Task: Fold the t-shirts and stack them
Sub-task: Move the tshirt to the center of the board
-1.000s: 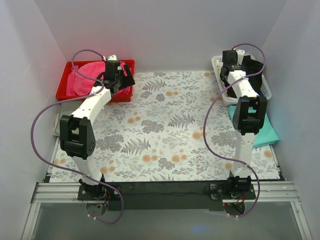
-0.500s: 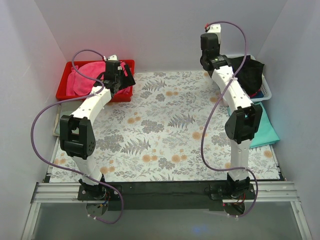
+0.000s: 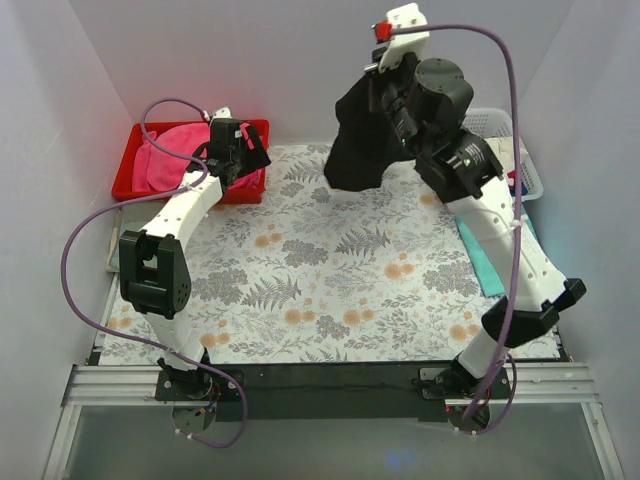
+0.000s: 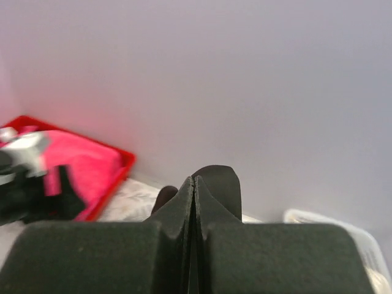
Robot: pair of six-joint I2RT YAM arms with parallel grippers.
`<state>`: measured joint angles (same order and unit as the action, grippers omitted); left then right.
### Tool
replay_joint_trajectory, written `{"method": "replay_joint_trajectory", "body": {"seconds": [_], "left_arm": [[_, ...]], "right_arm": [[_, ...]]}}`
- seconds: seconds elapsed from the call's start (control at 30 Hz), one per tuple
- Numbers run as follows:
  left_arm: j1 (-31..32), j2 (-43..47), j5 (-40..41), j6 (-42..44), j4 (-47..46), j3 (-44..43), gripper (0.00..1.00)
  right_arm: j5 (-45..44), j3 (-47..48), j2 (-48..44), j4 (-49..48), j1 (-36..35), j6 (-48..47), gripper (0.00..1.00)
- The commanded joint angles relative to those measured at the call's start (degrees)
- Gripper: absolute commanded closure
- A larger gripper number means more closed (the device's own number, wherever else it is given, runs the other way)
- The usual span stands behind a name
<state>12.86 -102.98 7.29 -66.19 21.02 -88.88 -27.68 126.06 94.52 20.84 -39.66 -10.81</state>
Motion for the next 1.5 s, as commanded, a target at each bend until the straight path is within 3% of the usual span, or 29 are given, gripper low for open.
{"method": "replay_joint_trajectory", "body": {"seconds": [0.0,0.13,0.27,0.4,0.53,0.63,0.9,1.03,1.2,1.47], "left_arm": [[-0.29,3.58,2.46,-2.62,0.43,-1.56,0.26],[-0.47,3.66,2.91,-3.59,0.96,-1.73,0.26],[-0.56,4.45,4.22,-4.12,1.40,-0.33,0.26],[-0.82,5.51,6.07,-4.21,3.41,0.64,0.26],[-0.91,7.96,5.55,-4.56,4.82,3.53,0.26],[-0.91,9.28,2.04,-5.17,4.65,7.48,0.26],[-0.65,10.95,-9.12,-3.68,5.44,11.97,0.31],[0.58,12.36,-14.21,-4.03,9.20,12.59,0.35],[5.67,13.33,-12.22,-5.43,18.78,11.45,0.29],[9.37,18.24,-13.62,-10.09,27.06,16.28,0.33]], "right_arm": [[2.81,-1.78,-5.20,-1.94,-7.08,-5.45,0.99],[1.59,-4.41,-9.61,-1.68,-15.17,-6.51,0.99],[-7.45,-17.92,-15.67,-4.66,-15.19,-3.87,0.99],[-18.27,-43.09,-20.42,-6.34,-11.15,1.56,0.99],[-14.10,-60.70,-22.54,-4.15,-3.26,15.59,0.99],[-12.49,-67.06,-22.19,-2.56,-1.30,19.94,0.99],[-18.10,-64.37,-10.96,6.47,2.12,26.44,0.99],[-14.96,-60.24,-6.20,8.78,6.69,26.90,0.99],[-9.24,-55.84,-2.77,8.78,11.61,23.73,0.99],[-2.82,-53.11,-0.30,9.04,18.29,23.81,0.99]]}}
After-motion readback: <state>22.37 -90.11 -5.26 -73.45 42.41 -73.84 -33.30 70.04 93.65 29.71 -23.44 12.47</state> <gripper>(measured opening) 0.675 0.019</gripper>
